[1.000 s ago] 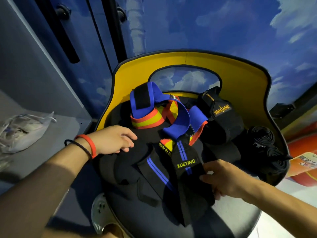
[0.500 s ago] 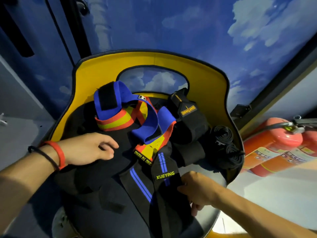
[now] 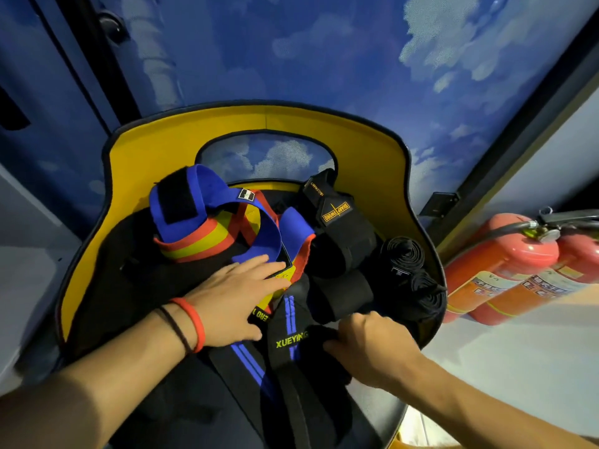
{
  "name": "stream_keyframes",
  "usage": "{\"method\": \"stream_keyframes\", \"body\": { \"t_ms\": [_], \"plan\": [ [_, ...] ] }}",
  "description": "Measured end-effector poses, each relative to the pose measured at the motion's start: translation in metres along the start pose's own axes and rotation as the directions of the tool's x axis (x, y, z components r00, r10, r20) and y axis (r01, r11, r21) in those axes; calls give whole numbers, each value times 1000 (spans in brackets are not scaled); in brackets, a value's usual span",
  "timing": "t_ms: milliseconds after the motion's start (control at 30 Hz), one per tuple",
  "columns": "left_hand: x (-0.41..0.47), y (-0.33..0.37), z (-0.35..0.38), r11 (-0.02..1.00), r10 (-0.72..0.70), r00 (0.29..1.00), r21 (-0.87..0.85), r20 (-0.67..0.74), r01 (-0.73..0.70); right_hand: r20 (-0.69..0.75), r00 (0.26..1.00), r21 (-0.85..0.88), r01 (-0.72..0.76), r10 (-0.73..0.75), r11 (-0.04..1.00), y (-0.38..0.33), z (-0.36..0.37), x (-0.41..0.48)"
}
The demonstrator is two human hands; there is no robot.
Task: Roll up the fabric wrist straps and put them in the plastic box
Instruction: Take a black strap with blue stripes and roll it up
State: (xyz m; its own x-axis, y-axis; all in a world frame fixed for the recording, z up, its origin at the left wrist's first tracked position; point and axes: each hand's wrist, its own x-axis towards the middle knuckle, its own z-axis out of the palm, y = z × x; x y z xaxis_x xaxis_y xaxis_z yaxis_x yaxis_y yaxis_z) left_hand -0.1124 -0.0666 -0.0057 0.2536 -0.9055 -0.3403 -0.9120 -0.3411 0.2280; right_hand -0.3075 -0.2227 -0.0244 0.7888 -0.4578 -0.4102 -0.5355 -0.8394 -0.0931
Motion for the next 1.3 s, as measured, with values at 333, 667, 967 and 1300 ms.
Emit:
{"method": "stream_keyframes", "body": {
  "t_ms": [333, 667, 967, 1300],
  "plan": [
    [21, 7, 23, 996, -90, 996, 28, -1, 90, -132, 988, 80, -68, 78, 994, 12, -13, 12],
    [14, -19, 28, 901, -211, 923, 302, -322, 311, -208, 974, 104, -71, 92, 992, -10, -15, 30],
    [-12, -48, 5, 805, -340, 861, 356, -379, 474, -11, 994, 682, -71, 108, 727, -14, -33, 9],
    [-18, -56, 5, 890, -410, 856, 70, -314, 452, 123, 985, 892, -55, -124, 448, -21, -38, -14]
  ]
}}
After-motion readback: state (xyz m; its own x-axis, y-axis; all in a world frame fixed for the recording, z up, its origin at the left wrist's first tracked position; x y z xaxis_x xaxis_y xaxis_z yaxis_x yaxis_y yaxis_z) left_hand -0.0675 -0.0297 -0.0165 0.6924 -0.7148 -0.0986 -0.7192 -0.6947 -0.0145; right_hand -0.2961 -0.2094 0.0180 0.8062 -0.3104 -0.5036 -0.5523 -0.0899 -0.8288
